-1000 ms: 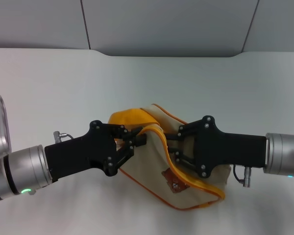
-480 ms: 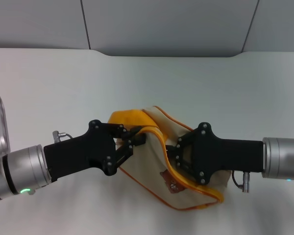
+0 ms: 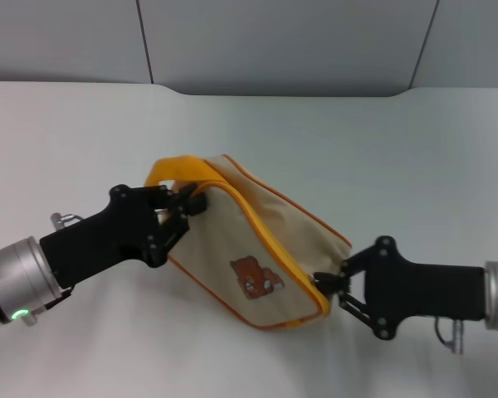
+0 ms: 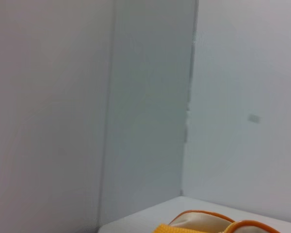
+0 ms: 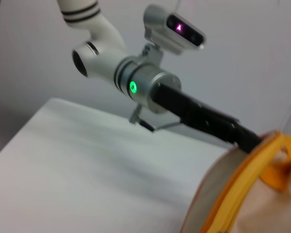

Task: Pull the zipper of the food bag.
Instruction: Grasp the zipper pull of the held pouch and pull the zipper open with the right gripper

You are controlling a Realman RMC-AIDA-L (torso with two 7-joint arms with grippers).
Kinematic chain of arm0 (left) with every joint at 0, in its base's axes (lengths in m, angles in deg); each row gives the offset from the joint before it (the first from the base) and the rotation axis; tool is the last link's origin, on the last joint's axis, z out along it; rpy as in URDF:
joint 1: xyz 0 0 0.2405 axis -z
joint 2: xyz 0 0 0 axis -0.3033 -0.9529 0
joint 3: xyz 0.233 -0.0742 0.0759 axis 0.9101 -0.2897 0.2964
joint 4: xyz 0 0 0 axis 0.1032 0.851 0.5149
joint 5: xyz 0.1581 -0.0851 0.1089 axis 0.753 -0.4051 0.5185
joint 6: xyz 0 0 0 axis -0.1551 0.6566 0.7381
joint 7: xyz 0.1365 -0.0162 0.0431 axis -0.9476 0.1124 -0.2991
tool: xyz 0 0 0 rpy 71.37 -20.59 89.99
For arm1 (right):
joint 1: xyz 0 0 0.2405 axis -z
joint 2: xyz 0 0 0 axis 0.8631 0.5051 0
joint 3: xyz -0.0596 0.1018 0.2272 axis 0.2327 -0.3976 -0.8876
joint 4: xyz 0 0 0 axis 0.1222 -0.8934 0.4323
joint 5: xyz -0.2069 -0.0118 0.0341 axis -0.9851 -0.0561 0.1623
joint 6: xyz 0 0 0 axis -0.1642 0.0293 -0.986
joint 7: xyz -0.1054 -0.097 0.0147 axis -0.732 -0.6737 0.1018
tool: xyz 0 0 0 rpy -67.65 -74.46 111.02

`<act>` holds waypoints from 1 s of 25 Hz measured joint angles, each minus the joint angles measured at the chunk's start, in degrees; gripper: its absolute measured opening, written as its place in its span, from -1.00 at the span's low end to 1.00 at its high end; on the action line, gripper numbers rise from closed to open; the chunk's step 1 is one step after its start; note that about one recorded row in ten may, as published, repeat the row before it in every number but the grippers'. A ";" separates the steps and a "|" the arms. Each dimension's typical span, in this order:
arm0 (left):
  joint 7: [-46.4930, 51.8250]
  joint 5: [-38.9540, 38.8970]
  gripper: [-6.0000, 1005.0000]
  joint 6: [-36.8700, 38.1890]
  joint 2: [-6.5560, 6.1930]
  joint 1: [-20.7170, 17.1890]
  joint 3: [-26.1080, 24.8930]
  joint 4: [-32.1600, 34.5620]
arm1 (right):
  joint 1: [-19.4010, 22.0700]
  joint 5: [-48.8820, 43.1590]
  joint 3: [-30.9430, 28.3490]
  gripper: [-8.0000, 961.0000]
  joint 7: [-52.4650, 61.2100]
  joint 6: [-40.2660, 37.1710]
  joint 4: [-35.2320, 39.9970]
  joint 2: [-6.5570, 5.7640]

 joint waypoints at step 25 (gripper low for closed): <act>1.92 -1.15 -0.80 -2.62 0.29 -4.46 -4.17 -5.12 | 3.33 0.34 -12.49 -0.88 5.24 -1.18 -3.83 0.27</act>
